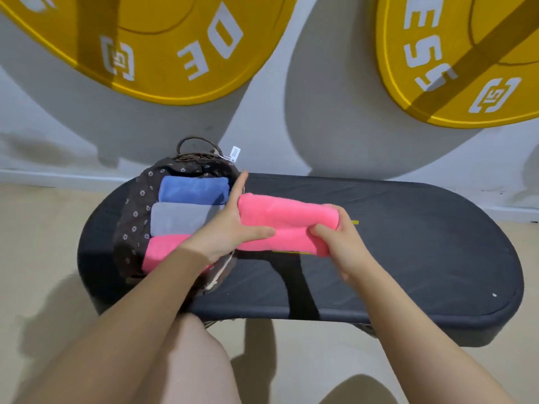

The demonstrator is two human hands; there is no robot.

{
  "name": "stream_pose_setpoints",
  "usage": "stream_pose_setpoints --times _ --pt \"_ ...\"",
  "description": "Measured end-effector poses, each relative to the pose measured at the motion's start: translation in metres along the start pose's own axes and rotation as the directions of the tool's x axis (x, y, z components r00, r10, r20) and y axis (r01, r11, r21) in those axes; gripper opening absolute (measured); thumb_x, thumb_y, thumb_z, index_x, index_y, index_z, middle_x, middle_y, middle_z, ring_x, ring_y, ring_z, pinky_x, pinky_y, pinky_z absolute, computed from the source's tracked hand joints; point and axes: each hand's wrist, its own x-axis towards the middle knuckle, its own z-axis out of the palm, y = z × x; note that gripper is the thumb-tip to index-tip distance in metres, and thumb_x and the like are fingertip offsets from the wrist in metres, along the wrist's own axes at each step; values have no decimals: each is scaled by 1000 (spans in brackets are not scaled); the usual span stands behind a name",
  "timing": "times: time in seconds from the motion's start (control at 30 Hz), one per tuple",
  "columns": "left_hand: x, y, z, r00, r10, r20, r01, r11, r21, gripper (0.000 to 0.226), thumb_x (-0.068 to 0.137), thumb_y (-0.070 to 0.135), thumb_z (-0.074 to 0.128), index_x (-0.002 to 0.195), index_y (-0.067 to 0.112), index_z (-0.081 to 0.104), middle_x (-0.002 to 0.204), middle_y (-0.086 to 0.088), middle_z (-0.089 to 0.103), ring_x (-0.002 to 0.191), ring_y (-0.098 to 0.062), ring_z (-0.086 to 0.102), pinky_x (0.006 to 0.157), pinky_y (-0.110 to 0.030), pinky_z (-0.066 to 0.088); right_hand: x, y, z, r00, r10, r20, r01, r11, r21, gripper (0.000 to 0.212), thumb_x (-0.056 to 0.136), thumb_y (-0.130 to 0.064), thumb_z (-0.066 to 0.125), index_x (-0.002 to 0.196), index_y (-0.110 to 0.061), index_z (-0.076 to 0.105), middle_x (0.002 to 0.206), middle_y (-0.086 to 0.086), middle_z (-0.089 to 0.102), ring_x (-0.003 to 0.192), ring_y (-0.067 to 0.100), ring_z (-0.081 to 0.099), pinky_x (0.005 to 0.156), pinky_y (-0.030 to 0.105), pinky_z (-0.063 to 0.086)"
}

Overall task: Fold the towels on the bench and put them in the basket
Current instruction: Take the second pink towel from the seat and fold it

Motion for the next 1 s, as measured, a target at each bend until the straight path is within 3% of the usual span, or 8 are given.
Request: stream_pose_setpoints --times 0.17,0.3,0.43,0.5,0.6,0.77,0.87,1.0 --pt "-17 -5 -101 999 47 17 -44 989 -142 54 70 13 77 119 22 59 115 -1 68 107 -17 63 91 -29 53 14 -35 87 972 -168 164 184 979 -87 23 85 -2 59 101 -19 55 91 -3 62 77 0 56 70 13 48" --pt "-13 -23 -142 986 -101 -135 68 972 -226 19 82 7 65 95 21 67 91 1 74 90 -18 67 80 -28 55 36 -38 143 987 -121 102 138 975 -174 30 87 -18 64 114 -11 54 112 8 63 102 22 61 89 37 51" --pt "14 -36 -155 924 -232 -305 181 966 -186 6 82 11 64 87 15 65 87 -5 65 77 -20 60 67 -26 44 64 -32 179 997 -74 -25 58 917 -395 39 91 -20 54 125 -5 42 115 11 56 99 22 52 79 29 38" --pt "33 -45 -152 861 -292 -416 256 956 -142 13 81 12 57 93 9 58 87 -7 53 70 -18 48 59 -26 34 75 -30 189 996 -50 -75 8 878 -479 41 93 -18 50 128 -2 35 119 16 55 104 29 52 80 29 37" --pt "55 -62 -141 831 -311 -462 341 940 -18 37 82 15 55 116 0 52 109 -13 59 94 -29 57 72 -32 44 85 -25 194 984 -25 -179 -73 850 -522 36 91 -12 48 122 0 34 121 22 54 109 35 53 81 34 40" --pt "65 -75 -140 825 -164 -541 352 897 266 47 90 23 56 127 -1 38 124 -25 54 112 -39 54 87 -41 43 92 -14 195 970 -231 -70 114 697 -708 42 88 -11 54 126 -7 37 130 14 42 111 35 50 84 38 41" --pt "55 -86 -133 832 221 -508 248 671 699 44 83 21 66 119 4 49 121 -20 55 104 -37 58 79 -41 48 92 0 194 938 -346 15 190 478 -858 38 81 -11 63 116 -8 48 121 15 44 107 37 48 81 40 41" --pt "54 -95 -138 786 609 -106 30 134 991 9 67 9 55 73 15 61 98 -7 62 86 -26 50 73 -34 33 94 13 195 801 -579 152 231 66 -971 12 67 -16 68 78 -16 64 95 9 59 90 29 47 77 33 34"
